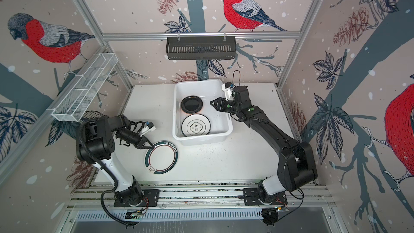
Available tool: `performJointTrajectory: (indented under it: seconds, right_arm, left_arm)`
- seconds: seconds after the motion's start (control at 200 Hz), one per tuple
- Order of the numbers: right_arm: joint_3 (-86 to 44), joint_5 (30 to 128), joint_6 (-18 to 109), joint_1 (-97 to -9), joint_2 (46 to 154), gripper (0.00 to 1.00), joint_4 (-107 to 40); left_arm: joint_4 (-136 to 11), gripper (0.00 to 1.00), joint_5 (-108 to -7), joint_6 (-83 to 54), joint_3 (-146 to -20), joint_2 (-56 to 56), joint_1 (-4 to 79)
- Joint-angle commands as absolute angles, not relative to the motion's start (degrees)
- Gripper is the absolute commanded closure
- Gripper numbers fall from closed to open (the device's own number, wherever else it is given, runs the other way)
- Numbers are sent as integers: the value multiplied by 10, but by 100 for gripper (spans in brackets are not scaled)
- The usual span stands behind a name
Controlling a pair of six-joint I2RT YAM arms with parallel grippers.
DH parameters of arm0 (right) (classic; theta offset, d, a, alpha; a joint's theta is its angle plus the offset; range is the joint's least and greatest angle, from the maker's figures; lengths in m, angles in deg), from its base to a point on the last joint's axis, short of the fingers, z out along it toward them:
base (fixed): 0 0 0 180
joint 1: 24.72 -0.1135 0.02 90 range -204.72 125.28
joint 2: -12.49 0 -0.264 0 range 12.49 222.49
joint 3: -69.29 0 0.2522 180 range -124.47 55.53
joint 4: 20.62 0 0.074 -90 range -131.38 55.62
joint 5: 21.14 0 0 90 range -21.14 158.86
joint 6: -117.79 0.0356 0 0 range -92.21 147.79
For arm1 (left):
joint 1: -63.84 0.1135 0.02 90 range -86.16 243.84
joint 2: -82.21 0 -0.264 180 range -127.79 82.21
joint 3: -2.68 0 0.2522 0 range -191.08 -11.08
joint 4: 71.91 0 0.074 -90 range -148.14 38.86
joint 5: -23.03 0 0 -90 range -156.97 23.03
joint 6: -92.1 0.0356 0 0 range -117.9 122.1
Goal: Place the plates into the plastic bin on the countertop
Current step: 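Tilt the plate upright with the left gripper toward the bin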
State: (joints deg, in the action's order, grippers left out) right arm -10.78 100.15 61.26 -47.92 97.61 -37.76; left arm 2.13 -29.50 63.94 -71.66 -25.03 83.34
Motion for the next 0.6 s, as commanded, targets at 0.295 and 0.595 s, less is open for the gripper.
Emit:
performJointTrajectory:
  seconds: [0.295,0.595]
  right_arm:
    - [-110,1008,623,-479,974,65,-353]
    - [-120,1014,623,-479,983,65,-350]
  left_arm:
    - [40,100,-277,648,-767,-237,852]
    - [53,100,-236,608,-812,-225,857]
